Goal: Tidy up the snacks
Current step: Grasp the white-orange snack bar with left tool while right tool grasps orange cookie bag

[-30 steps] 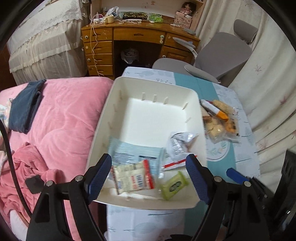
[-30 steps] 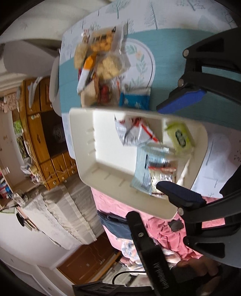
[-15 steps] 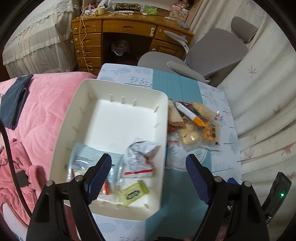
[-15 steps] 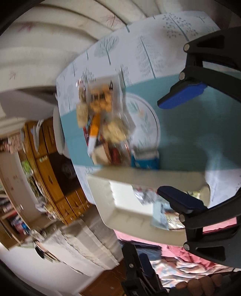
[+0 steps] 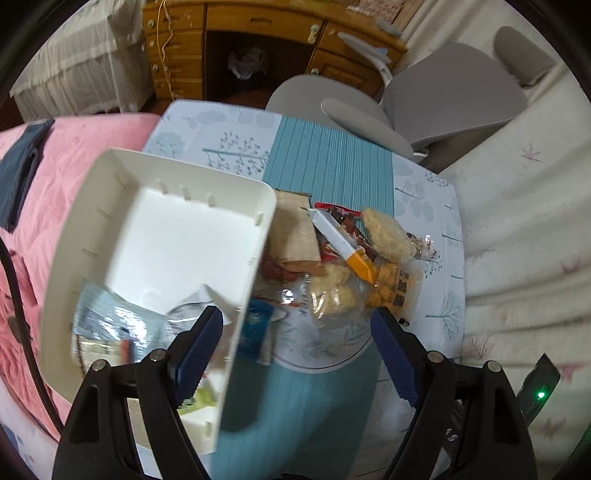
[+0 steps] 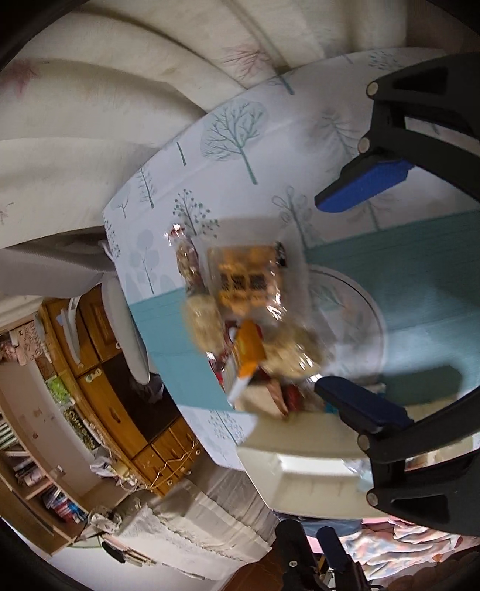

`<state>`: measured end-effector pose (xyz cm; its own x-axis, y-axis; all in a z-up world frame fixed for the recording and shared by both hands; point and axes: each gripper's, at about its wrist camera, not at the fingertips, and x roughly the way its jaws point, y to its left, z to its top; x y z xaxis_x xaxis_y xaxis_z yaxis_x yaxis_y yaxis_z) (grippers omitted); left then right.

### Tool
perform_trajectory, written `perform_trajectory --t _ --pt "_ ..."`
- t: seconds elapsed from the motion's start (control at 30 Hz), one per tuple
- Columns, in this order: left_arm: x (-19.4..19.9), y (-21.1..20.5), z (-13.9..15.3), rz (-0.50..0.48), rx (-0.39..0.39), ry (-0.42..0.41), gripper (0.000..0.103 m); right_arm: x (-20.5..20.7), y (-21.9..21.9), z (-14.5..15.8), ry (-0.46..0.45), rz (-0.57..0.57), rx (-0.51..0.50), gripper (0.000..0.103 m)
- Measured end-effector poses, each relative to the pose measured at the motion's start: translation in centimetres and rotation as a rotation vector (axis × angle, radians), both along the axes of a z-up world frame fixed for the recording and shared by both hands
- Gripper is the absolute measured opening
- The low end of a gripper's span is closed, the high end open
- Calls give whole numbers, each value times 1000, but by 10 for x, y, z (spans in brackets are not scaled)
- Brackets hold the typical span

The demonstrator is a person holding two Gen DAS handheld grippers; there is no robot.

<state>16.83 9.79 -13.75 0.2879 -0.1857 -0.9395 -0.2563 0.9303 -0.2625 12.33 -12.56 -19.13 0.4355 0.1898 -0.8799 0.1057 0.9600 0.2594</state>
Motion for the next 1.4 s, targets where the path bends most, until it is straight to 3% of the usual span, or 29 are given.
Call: perform_trajectory --t 0.23,0.63,0.93,1.07,1.23,1.3,1.4 --pt "40 -28 -36 47 -33 110 81 42 -8 -30 53 43 -2 93" --pt "86 -56 -91 88 -19 190 79 78 -6 -75 112 111 -15 96" --pt "105 -62 -121 116 -10 216 63 93 0 -93 130 173 -14 96" --pt "110 -63 -126 125 -12 210 47 98 2 -98 127 193 -12 96" --pt "114 -62 -135 139 -25 211 36 104 10 -99 106 216 -26 95" --pt "115 -61 -137 143 -45 207 27 106 13 -101 110 228 -22 90" --pt "115 -60 -141 149 -63 203 24 106 13 -102 108 239 -1 86"
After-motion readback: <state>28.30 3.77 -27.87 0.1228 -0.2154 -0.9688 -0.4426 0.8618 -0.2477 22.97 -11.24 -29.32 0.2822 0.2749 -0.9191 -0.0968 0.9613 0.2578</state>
